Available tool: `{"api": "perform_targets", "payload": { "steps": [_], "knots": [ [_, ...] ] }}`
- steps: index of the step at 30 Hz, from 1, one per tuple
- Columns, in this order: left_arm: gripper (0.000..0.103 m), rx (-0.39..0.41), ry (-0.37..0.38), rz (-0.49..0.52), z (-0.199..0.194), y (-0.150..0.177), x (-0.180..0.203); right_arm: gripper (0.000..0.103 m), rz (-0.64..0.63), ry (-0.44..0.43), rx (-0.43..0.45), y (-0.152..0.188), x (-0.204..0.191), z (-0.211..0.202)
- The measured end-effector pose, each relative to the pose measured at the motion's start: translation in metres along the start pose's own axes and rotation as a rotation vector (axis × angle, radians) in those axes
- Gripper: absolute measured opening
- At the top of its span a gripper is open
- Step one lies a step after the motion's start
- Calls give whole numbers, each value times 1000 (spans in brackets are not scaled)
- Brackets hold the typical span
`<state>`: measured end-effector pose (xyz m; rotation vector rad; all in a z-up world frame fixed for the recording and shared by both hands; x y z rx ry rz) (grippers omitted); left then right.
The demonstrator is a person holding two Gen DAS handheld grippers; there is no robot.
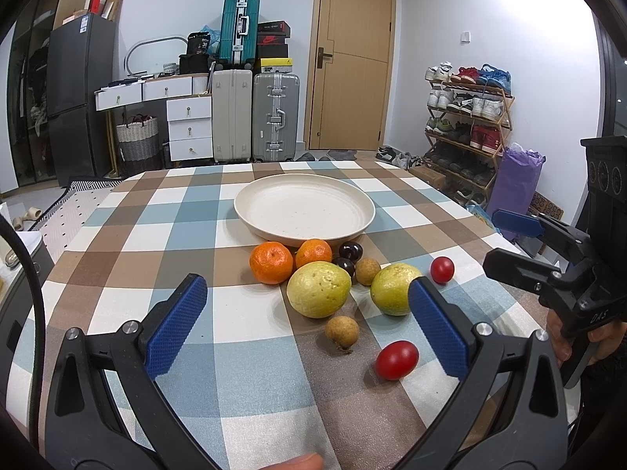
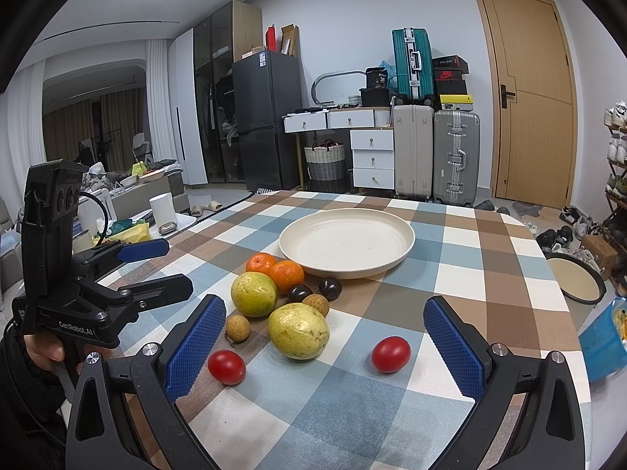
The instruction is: Organize fruits
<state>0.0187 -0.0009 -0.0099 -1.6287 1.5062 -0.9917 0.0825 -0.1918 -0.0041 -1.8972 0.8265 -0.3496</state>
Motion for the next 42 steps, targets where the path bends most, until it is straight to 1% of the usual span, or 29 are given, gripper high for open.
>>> {"api": "perform_targets", "payload": {
  "steps": [42],
  "knots": [
    [103,-1,1,1,0,0,0,103,-6,-3,-10,1,0,2]
  ]
}}
Point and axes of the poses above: each gripper's, at about its wrist camera, not at the fingertips, and z roughly the way its jaws point, x to its right, y to its underside, the point moved 2 cm from there along z, roughly the way its jaws point
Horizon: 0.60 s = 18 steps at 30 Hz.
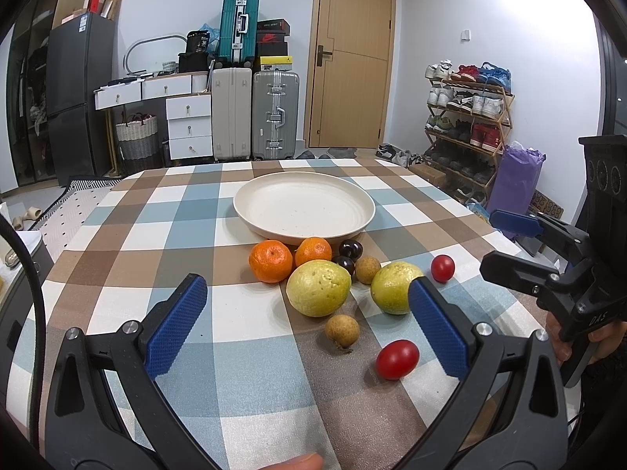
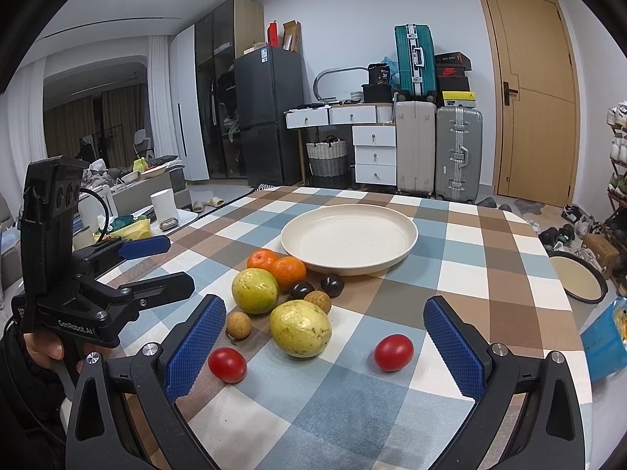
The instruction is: Organize fruits
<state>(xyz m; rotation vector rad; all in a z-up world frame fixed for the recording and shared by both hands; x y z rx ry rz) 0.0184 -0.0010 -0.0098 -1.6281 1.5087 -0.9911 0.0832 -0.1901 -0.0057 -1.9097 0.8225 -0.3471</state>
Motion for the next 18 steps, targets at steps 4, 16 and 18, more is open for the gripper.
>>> {"api": "perform_targets", "payload": {
  "steps": [4,16,18],
  "knots": [
    [103,0,-2,-1,0,0,0,103,2,4,-6,1,0,2],
    [103,-17,-1,3,4,6,-1,103,50,69,-72,0,10,13],
    [103,-36,7,6,7,10,1,103,54,98,-123,3,13,19]
  ]
}}
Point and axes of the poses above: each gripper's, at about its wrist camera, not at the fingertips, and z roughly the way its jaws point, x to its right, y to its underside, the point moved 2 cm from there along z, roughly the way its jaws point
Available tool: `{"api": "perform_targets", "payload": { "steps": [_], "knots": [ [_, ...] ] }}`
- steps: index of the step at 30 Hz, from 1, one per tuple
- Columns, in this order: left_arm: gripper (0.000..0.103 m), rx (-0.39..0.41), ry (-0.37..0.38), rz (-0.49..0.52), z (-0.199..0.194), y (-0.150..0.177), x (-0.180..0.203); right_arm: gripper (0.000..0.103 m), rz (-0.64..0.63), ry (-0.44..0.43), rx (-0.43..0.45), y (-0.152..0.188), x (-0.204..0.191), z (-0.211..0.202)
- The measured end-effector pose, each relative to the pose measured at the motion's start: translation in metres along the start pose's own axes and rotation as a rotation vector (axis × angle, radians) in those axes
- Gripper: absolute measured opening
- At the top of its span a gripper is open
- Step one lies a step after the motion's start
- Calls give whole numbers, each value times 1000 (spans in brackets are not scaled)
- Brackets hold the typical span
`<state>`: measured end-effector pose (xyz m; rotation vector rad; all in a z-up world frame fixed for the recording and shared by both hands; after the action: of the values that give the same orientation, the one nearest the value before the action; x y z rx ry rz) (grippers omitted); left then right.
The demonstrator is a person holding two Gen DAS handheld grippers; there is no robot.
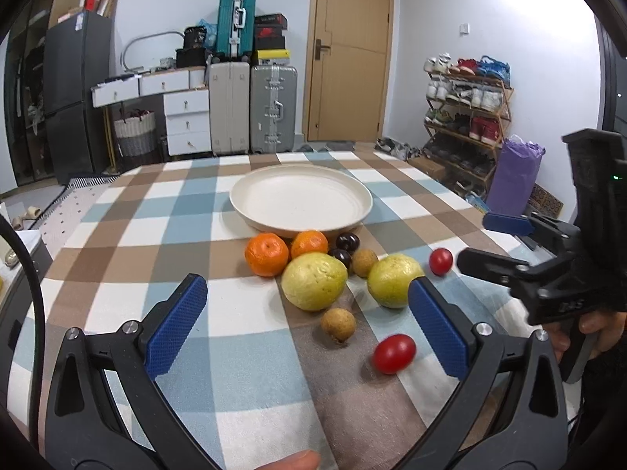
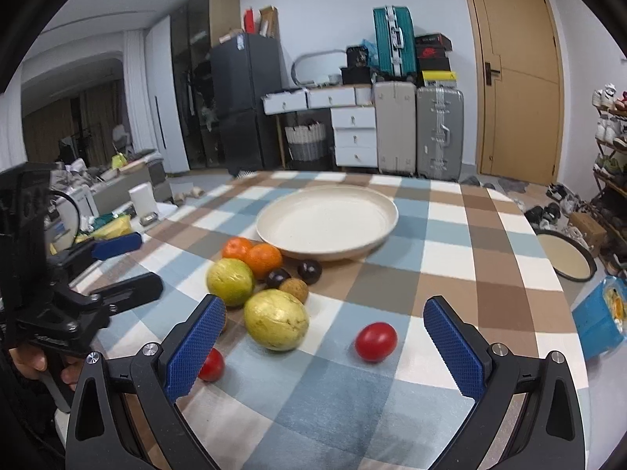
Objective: Organize fruits
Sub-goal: 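Grasp a red tomato with the left tool while the right tool grasps the other red tomato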
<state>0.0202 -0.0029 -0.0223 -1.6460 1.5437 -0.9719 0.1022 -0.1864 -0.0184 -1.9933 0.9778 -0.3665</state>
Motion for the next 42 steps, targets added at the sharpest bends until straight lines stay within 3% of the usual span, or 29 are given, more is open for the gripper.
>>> {"api": "perform_targets", "payload": {
  "steps": [4,10,16,21,25,34,42],
  "knots": [
    [103,-49,23,28,3,0,9,103,-10,46,-64,3,4,6],
    [103,-166,46,83,19,10,24,103,-1,58,-160,7,14,17],
    [101,-225,83,116,26,17,36,100,20,46,-230,13,22,27],
    [89,-285,136,109,34,21,38,95,21,30,-281,16,26,37],
    [78,-307,178,127,36,23,43,84,39,20,-301,15,33,48],
    [52,-352,201,159,41,29,54,67,27,25,-328,13,34,61],
    [37,-372,240,162,43,30,57,54,29,13,-323,11,34,63]
  ]
}}
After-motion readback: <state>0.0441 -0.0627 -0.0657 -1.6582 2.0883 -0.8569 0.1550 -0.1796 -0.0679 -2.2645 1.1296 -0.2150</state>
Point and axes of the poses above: each gripper's, at about its wrist camera, not at the fingertips, and z roughly the way its jaws point, x to its right, y to its underside, the point moved 2 cm from there along z, roughly the way its jaws point
